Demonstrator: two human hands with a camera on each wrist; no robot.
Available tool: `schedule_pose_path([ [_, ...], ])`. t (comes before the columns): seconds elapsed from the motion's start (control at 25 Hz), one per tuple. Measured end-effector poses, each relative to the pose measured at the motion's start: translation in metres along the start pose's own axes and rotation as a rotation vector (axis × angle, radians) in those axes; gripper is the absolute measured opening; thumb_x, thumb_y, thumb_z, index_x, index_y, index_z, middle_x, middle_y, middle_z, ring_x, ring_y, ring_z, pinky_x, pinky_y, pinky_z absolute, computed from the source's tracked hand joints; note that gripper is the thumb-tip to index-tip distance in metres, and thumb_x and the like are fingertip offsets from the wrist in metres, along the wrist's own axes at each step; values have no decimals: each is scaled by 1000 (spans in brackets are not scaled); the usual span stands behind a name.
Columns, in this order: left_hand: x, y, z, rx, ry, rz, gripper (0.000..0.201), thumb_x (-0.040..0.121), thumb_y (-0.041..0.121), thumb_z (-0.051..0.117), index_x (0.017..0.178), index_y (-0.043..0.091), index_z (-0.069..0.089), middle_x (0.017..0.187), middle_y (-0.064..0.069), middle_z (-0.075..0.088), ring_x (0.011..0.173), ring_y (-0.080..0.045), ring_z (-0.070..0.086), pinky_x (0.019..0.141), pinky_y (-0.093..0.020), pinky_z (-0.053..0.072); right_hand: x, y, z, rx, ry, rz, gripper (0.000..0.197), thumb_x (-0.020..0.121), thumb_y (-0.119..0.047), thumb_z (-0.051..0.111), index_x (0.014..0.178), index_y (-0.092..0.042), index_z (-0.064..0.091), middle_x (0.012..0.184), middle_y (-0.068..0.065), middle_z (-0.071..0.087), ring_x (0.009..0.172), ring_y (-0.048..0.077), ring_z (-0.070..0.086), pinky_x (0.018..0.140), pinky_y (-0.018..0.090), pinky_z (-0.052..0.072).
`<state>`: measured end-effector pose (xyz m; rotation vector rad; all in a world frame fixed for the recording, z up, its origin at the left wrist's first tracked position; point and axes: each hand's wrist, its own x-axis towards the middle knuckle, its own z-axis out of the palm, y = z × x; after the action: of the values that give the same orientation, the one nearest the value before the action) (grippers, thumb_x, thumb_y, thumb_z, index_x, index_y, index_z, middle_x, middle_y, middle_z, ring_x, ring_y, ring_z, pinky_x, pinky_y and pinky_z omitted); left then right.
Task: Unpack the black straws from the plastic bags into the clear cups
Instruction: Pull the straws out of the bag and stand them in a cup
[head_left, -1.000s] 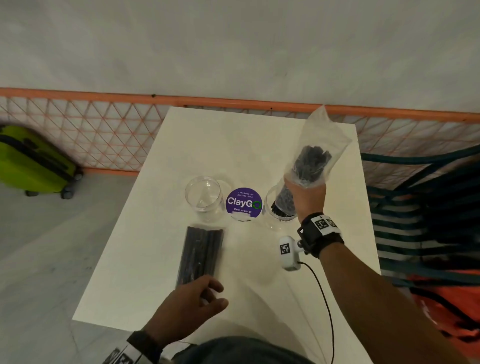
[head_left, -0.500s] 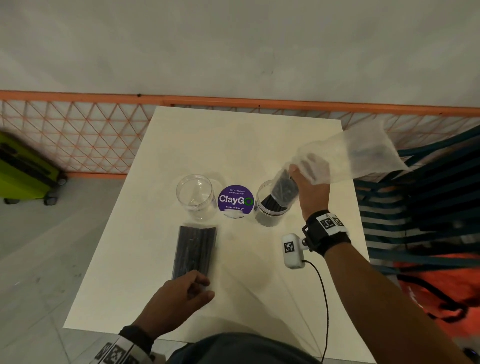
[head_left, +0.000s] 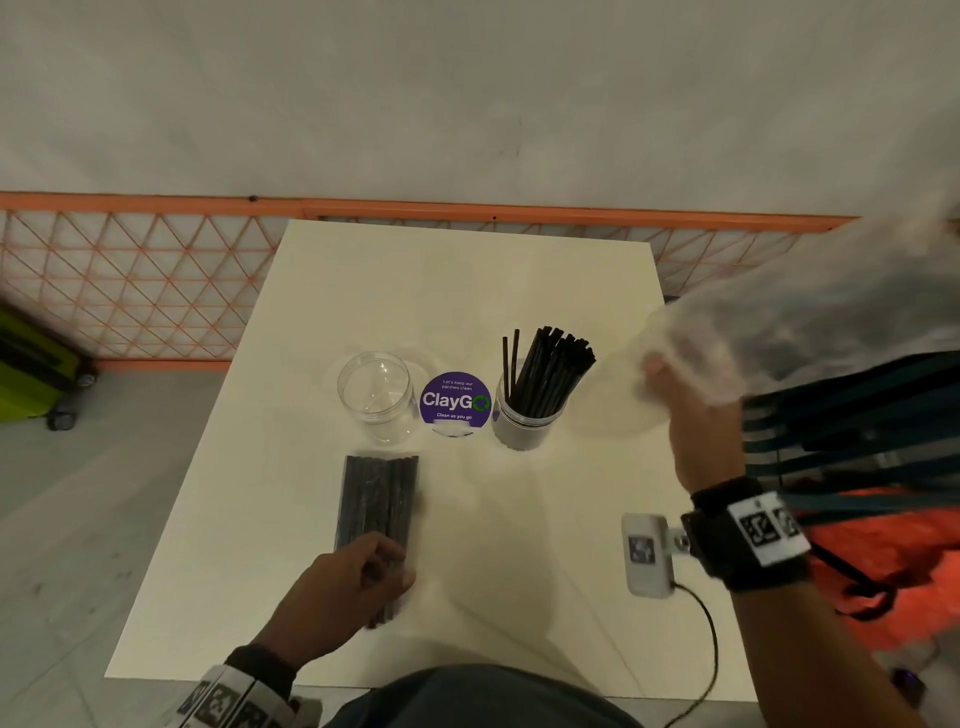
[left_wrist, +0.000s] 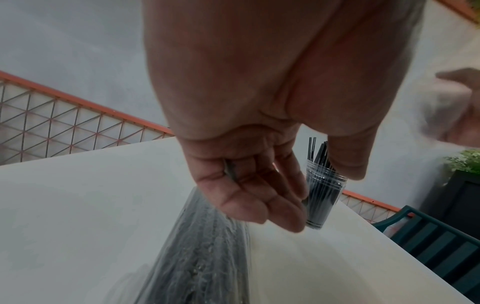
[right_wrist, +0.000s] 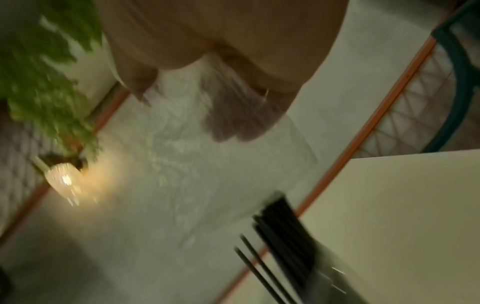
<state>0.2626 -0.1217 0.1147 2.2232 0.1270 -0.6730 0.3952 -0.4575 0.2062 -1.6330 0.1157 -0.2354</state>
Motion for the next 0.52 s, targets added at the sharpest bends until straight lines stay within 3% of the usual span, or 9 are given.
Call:
schedule_pose_path([
  [0.08,0,-4,0,-1,10,1,17,89,42,68,101,32,63,86,3,72,69,-10,70,59,-18,54,-29,36,-6,-388,-270,207,47,76,-58,67,115,-31,64,118,-13,63,96,7,63,88,32,49],
  [0.16,-1,-7,0,19,23,7,18,89,44,67,103,34,63,89,6,71,75,-8,68,62,-17,51,-58,78,-10,-773,-514,350,66,73,-76,60,119,-28,64,127,-10,61,108,10,59,90,26,39],
  [0.24,-3,-11,-2,30,34,21,20,88,47,67,103,35,62,90,7,71,81,-7,67,68,-17,51,-81,112,-8,-912,-655,545,78,62,-91,50,103,-28,68,107,-4,71,103,19,64,84,28,42],
  [0.32,-5,-13,-4,24,39,24,20,89,47,66,104,35,62,91,8,71,84,-7,67,72,-20,53,-91,131,-6,-872,-665,727,90,50,-100,45,86,-19,65,72,-1,73,75,21,70,72,33,54],
  [0.36,-6,-14,-6,20,43,21,20,89,46,66,104,34,62,91,8,71,84,-7,67,72,-21,54,-94,136,-4,-813,-613,789,92,51,-97,51,94,-16,62,70,1,73,68,20,70,68,33,57],
  [0.44,-7,-16,-10,3,61,18,19,89,45,66,103,33,63,91,7,71,82,-7,67,70,-20,53,-96,143,-3,-844,-504,806,92,57,-86,61,118,-17,49,91,3,74,76,21,72,71,35,59],
  [0.52,-8,-21,-15,-6,90,17,19,88,47,66,103,34,64,92,8,71,82,-8,67,70,-21,52,-100,142,-3,-1074,-459,663,91,62,-76,67,130,-23,38,117,2,60,99,26,66,82,38,53],
])
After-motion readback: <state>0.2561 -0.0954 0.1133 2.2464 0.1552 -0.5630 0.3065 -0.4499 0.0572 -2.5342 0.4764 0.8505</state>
